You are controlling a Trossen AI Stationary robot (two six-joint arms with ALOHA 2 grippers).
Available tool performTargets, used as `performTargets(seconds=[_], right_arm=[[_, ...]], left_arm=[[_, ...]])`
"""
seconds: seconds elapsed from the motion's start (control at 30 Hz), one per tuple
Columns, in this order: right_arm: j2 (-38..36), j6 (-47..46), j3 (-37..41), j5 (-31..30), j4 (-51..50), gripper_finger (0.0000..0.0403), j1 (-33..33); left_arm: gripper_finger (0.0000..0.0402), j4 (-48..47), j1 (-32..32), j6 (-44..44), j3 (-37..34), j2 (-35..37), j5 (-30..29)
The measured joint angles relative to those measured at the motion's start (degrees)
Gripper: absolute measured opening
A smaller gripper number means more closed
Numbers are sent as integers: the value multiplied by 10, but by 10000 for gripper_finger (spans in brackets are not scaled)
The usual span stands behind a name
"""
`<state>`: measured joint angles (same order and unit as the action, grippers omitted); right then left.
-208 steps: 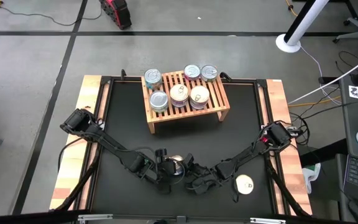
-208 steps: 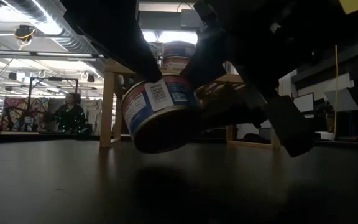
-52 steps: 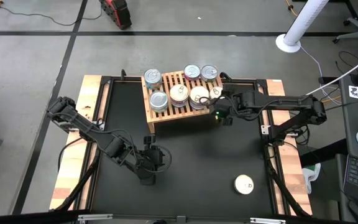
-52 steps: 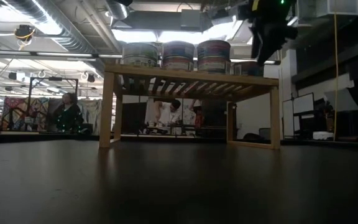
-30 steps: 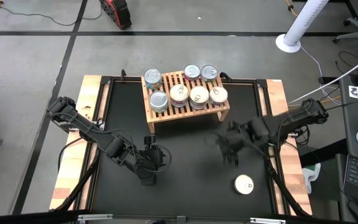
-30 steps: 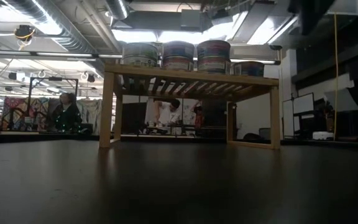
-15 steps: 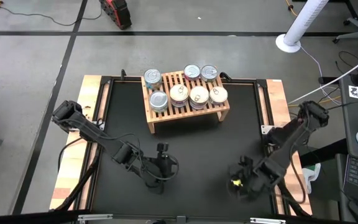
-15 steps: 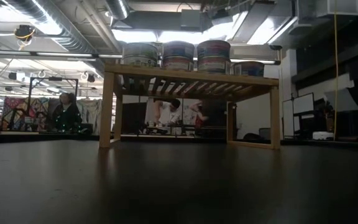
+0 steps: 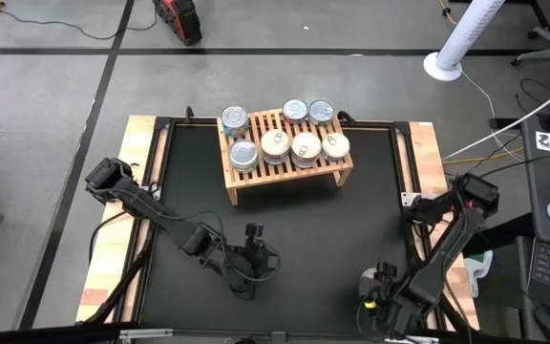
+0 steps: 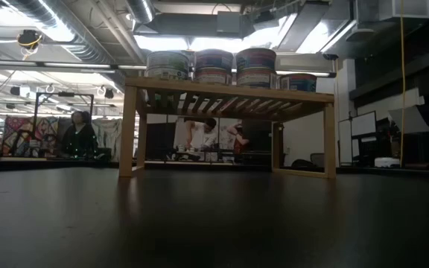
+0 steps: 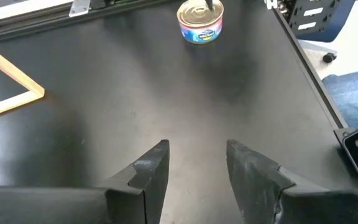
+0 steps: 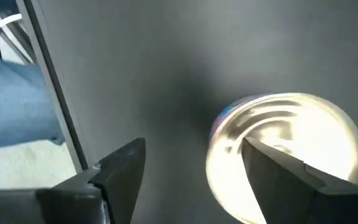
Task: Stack canned seafood by type on shelf
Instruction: Put the blue tuna can on the shelf
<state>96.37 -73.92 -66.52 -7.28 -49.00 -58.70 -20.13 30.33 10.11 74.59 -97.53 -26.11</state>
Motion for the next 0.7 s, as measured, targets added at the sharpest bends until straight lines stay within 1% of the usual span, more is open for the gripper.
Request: performTargets(seconds=[0.17,0.33,0.4,0.5,0.7], right_arm=[[38,1,-2,2,10,266,-7],[53,1,-4,-1,6,265,-6],[55,1,-3,-3,0,258,-6],[56,-1,-3,-19,-21,232,-6],[58,-1,-2,-59,-64,159,-5]], left_arm=[[155,2,-1,0,0,-2,0],[155,2,-1,0,0,-2,0],[155,3,-1,0,0,-2,0],[155,2,-1,0,0,-2,0],[155,3,-1,0,0,-2,0]])
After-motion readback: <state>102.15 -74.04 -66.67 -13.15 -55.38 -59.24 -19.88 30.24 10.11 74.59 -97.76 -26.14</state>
